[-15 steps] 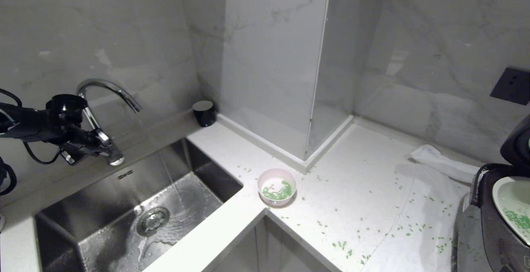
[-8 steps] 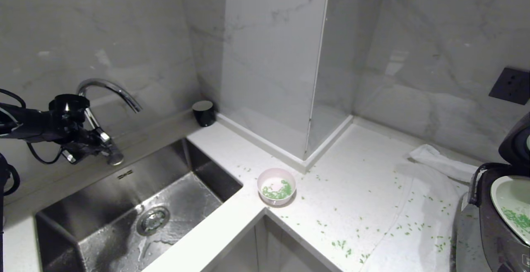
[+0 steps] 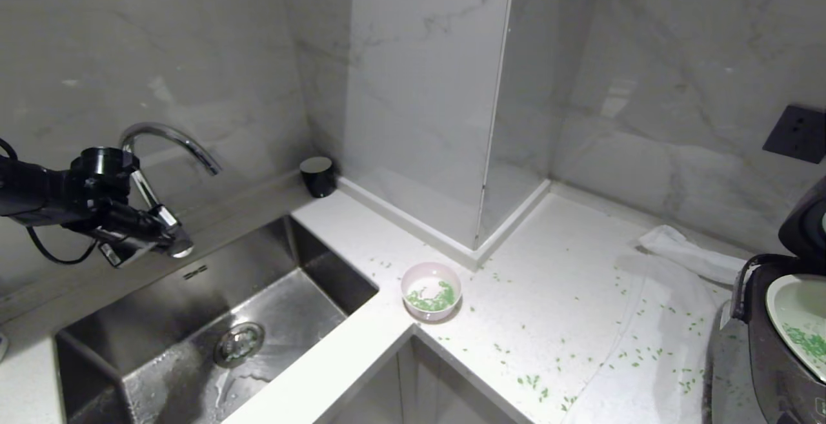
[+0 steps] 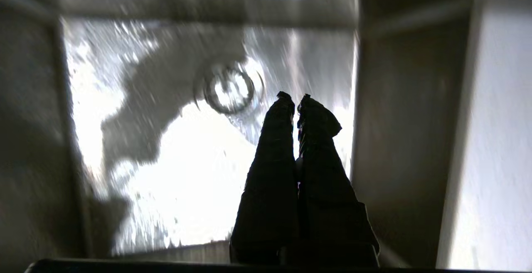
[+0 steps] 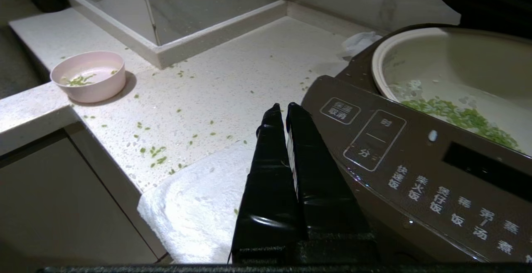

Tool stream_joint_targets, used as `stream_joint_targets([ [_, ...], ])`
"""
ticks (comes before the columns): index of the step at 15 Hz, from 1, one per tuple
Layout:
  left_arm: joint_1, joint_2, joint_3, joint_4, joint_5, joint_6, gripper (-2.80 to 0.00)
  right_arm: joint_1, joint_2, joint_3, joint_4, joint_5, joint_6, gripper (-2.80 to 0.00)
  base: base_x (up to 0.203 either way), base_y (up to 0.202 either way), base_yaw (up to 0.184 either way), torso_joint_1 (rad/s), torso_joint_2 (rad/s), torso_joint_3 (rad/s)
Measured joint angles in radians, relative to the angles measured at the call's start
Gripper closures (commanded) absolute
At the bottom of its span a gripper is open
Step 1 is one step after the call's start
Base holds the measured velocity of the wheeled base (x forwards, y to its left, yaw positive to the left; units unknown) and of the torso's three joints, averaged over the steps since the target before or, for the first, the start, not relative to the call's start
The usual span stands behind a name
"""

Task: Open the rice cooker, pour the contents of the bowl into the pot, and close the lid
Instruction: Turn off the tap, then pour the water from the bowl into the rice cooker

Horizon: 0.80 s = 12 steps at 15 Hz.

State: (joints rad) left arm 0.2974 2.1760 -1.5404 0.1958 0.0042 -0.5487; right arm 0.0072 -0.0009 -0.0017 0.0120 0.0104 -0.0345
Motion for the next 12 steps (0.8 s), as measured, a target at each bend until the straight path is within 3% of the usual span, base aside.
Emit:
stream_joint_targets([
  [2,-0.036,-0.073,0.104,0.001,-0.047,0.001,0.0,0.0,0.0,0.0,0.0,0.0,0.0,0.0,0.0,0.0,0.0,0.0,0.0,0.0],
  [6,-0.132,-0.239,0.344,-0.049,-0.063,0.026,0.0,0.0,0.0,0.0,0.0,0.0,0.0,0.0,0.0,0.0,0.0,0.0,0.0,0.0],
  [12,-0.275,-0.53,0.763,-0.479,-0.045,0.177,0.0,0.0,0.0,0.0,0.0,0.0,0.0,0.0,0.0,0.0,0.0,0.0,0.0,0.0],
])
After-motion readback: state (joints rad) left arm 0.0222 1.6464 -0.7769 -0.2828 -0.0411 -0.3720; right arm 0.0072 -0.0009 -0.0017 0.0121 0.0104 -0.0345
